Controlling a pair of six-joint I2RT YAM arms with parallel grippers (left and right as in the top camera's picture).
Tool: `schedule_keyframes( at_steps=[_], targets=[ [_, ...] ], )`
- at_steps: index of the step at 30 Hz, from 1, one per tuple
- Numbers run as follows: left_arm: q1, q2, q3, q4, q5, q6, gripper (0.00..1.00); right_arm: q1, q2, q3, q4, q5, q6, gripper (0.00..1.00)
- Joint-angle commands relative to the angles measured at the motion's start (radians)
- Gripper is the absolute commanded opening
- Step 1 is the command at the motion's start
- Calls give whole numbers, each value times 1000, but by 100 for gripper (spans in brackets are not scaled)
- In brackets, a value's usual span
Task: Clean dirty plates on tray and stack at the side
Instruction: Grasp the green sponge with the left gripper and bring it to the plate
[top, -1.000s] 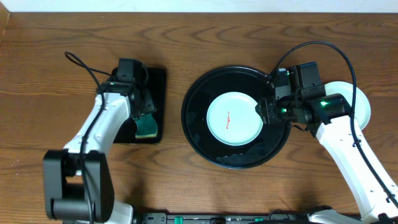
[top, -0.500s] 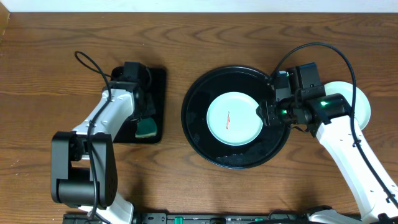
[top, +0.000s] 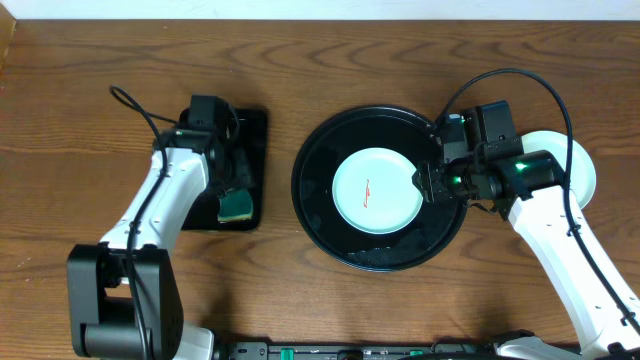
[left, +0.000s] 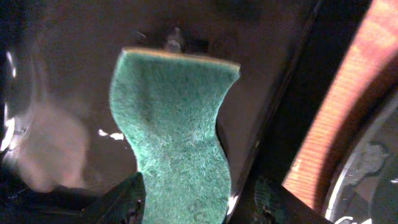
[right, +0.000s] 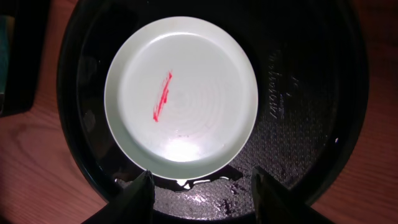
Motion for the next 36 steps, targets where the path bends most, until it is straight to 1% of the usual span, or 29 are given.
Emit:
schedule_keyframes(
  at_steps=[1, 4, 7, 8, 9, 10, 16, 20, 23, 25, 27, 30, 33, 36],
  targets=[
    [5, 43, -75, 28, -33, -31, 56, 8, 0, 11, -5, -12, 13, 48],
    [5, 91, -105, 78, -63, -44, 51, 8, 0, 11, -5, -12, 13, 48],
    [5, 133, -108, 98, -46, -59, 34, 8, 0, 11, -5, -12, 13, 48],
    [5, 141, -108, 102, -32, -58, 25, 8, 0, 11, -5, -12, 13, 48],
    [5, 142, -108, 103, -25, -59, 9, 8, 0, 11, -5, -12, 13, 48],
    [5, 139, -105, 100, -24, -59, 7, 8, 0, 11, -5, -12, 13, 48],
    [5, 87, -22, 15, -18, -58, 8, 8, 1, 4, -5, -7, 31, 46],
    [5, 36, 70, -73, -18, -50, 7, 3, 15, -15, -5, 110, 158, 42],
    [-7, -8, 139, -130, -17, -29, 7, -14, 54, -16, -6, 105, 182, 36],
    [-27, -37, 180, -164, -17, -16, 7, -27, 102, -16, -8, 92, 190, 35],
    [-79, -74, 226, -192, -17, -13, 7, -35, 163, -16, 2, 93, 188, 34],
    [-158, -103, 253, -185, 19, -14, 8, -37, 241, -16, 12, 70, 180, 33],
    [-248, -106, 262, -144, 99, -21, 8, -37, 304, -16, 37, 56, 166, 33],
    [-338, -92, 261, -92, 121, -62, 7, -38, 354, -16, 76, 56, 166, 33]
  ],
)
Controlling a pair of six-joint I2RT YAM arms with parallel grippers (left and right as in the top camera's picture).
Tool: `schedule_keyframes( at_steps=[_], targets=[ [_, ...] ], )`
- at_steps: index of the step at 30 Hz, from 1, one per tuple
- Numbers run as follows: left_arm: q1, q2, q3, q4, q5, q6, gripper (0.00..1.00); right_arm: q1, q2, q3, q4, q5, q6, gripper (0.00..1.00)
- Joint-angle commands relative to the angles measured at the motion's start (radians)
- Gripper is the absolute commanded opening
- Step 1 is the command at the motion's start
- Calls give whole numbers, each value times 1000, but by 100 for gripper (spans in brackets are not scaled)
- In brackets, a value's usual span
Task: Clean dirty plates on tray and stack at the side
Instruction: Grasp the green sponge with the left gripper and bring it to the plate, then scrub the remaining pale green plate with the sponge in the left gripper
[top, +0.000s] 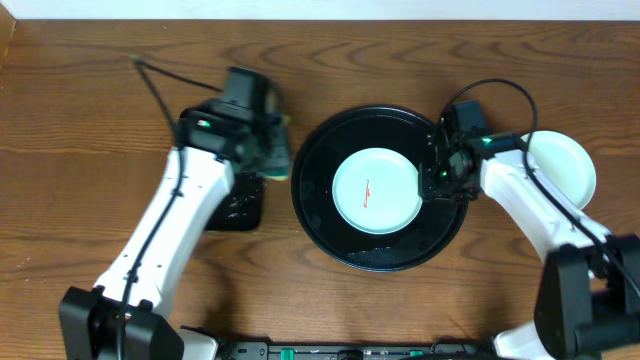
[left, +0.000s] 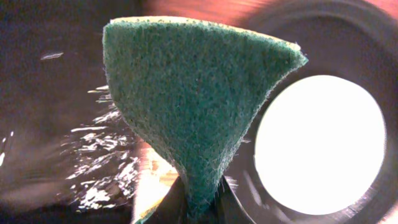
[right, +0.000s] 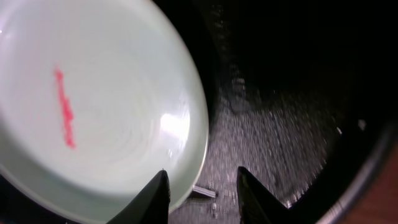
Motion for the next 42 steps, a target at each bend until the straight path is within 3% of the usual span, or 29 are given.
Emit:
schedule_keyframes(
  at_steps=[1, 6, 11, 22, 28, 30, 36, 39, 42],
  targets=[
    [-100, 17, 17, 43, 62, -35, 8, -4, 54, -6, 37, -13, 5, 33],
    [-195, 73, 17, 119, 62, -128, 8, -5, 140, -6, 122, -11, 16, 24],
    [-241, 157, 17, 174, 98, -186, 8, -6, 195, -6, 139, -12, 37, 1],
    [-336, 400, 17, 336, 303, -272, 8, -4, 195, -6, 121, -11, 42, 1],
    [-350, 508, 17, 366, 299, -270, 7, -4, 195, -6, 116, -12, 42, 1],
    [-339, 523, 17, 330, 225, -270, 8, -4, 195, -6, 113, -12, 42, 1],
    [-302, 526, 18, 121, -251, -266, 8, -4, 195, -6, 109, -11, 42, 1],
    [-296, 526, 18, 53, -399, -262, 8, -4, 195, -6, 109, -11, 42, 1],
    [-296, 526, 18, 36, -453, -248, 8, -4, 195, -6, 107, -10, 42, 1]
  ],
)
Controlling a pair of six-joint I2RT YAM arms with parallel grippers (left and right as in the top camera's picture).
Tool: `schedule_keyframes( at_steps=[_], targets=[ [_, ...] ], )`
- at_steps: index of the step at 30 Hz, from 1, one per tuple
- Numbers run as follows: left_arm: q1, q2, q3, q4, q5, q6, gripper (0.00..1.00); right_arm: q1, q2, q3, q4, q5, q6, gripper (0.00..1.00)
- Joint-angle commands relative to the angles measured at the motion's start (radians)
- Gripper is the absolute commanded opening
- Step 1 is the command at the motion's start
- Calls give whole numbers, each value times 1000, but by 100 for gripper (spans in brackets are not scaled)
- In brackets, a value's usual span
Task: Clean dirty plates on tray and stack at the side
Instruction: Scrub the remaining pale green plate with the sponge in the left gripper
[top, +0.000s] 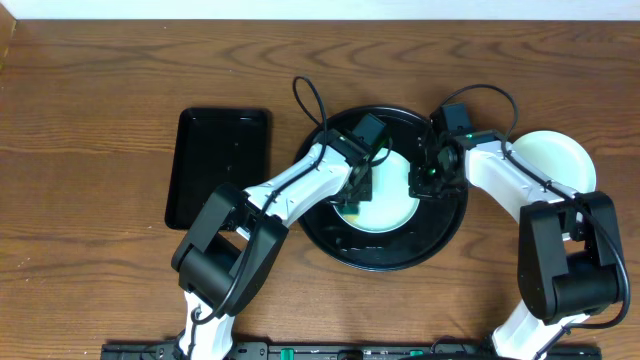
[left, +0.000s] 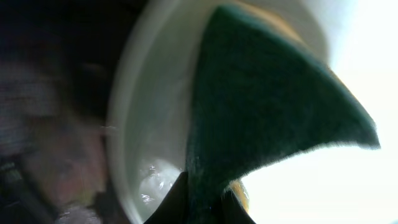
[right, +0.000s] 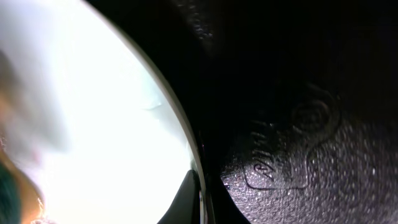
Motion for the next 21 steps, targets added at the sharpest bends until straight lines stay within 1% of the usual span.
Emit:
schedule_keyframes(
  at_steps=[1, 3, 5, 9, 11, 13, 16, 18, 21],
  targets=[
    [39, 52, -49, -53, -323, 11, 8, -2, 38, -14, -3, 63, 7, 1],
    [36, 52, -49, -33, -288, 11, 8, -2, 38, -14, -7, 79, 7, 1],
    [36, 52, -49, 3, -187, 11, 8, -2, 38, -14, -10, 79, 6, 1],
    [34, 53, -50, 143, 199, 5, 8, -2, 38, -14, -8, 79, 7, 1],
    [28, 56, -50, 212, 342, -31, 8, -2, 38, -14, -7, 79, 7, 1],
    [15, 59, -50, 276, 449, -91, 8, -2, 38, -14, -7, 79, 7, 1],
    [-14, 61, -50, 354, 524, -142, 8, -1, 38, -14, -7, 78, 7, 1],
    [-35, 61, -50, 386, 539, -151, 8, 0, 38, -14, -7, 78, 7, 1],
    [-68, 61, -50, 395, 537, -150, 8, 0, 38, -14, -7, 78, 7, 1]
  ],
)
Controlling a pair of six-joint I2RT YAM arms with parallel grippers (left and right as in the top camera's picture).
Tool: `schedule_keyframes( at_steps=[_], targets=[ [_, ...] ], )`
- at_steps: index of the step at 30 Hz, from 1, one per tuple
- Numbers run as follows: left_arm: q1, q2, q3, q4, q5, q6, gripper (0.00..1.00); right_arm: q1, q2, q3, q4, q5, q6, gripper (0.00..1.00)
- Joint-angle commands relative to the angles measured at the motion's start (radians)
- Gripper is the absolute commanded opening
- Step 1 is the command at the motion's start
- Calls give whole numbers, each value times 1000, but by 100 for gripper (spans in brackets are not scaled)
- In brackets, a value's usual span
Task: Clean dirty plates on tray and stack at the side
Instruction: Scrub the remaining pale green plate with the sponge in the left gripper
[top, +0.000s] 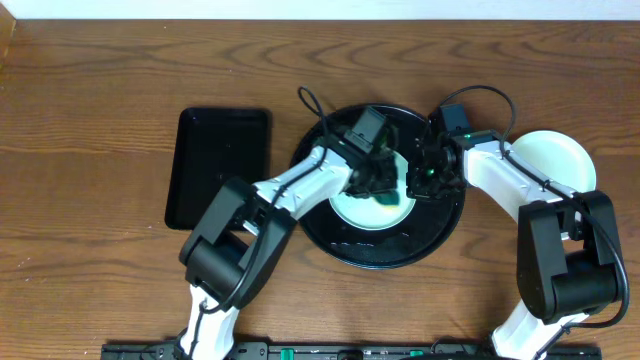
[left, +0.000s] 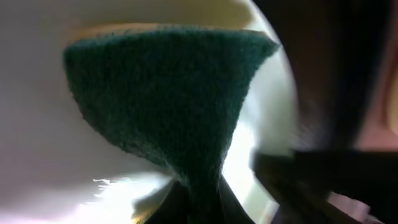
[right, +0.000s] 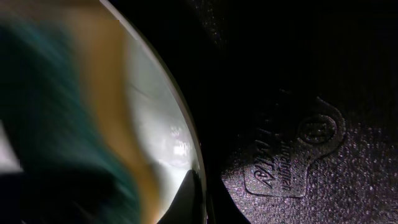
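A pale mint plate (top: 352, 208) lies in the round black tray (top: 440, 228). My left gripper (top: 378, 180) is shut on a green sponge (left: 168, 99) with a yellow back, pressing it flat on the plate's right half. My right gripper (top: 418, 182) is shut on the plate's right rim (right: 181, 127), its fingertips pinching the edge. In the right wrist view the sponge (right: 50, 99) is a blur right beside that rim. The plate's red smear is not visible; arm and sponge cover that part.
A second mint plate (top: 562, 165) sits on the wooden table right of the round tray, behind my right arm. A black rectangular tray (top: 218, 165) lies at the left with nothing in it. Both arms cross over the round tray.
The sponge in my left gripper has shifted from the plate's left-centre to its right side, close to the right gripper. The right gripper still pinches the same spot on the rim.
First my left gripper was around the sponge in the rectangular tray, and the right one hung open above the red-smeared plate. Then the left held the sponge lifted near the round tray, with the right low at the plate's rim. Later the sponge was on the plate, rim pinched; now it is further right.
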Motion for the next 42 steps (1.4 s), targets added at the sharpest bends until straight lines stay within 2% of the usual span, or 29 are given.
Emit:
schedule_keyframes(
  at_steps=[1, 4, 7, 13, 18, 20, 22, 26, 29, 34, 39, 42],
  targets=[
    [-53, 19, -14, -1, 115, -34, 8, -4, 34, -14, -6, 97, 3, 1],
    [-54, 19, -15, -12, 108, -25, 8, -4, 34, -14, -7, 97, 3, 1],
    [-32, 19, -15, -77, 15, 3, 8, -4, 34, -14, -9, 97, 3, 1],
    [44, 18, -15, -272, -316, 92, 8, -4, 34, -14, -10, 97, 3, 1],
    [76, 3, 1, -356, -673, 171, 7, -4, 34, -14, -9, 97, 3, 1],
    [72, -3, 16, -377, -769, 185, 7, -4, 34, -14, -9, 97, 3, 1],
    [65, -6, 30, -380, -806, 218, 8, -4, 34, -14, -9, 97, 3, 1],
    [33, -5, 35, -374, -763, 212, 8, -4, 34, -14, -9, 97, 3, 1],
    [9, -5, 35, -336, -573, 208, 8, -4, 34, -14, -9, 97, 3, 1],
    [-23, 13, 32, -225, -253, 82, 8, -4, 34, -14, -9, 97, 3, 1],
    [-56, 32, 32, -90, -42, 11, 8, -4, 34, -14, -10, 97, 3, 1],
    [-70, 32, 32, -48, 21, 9, 8, -4, 34, -14, -10, 97, 3, 1]
  ],
)
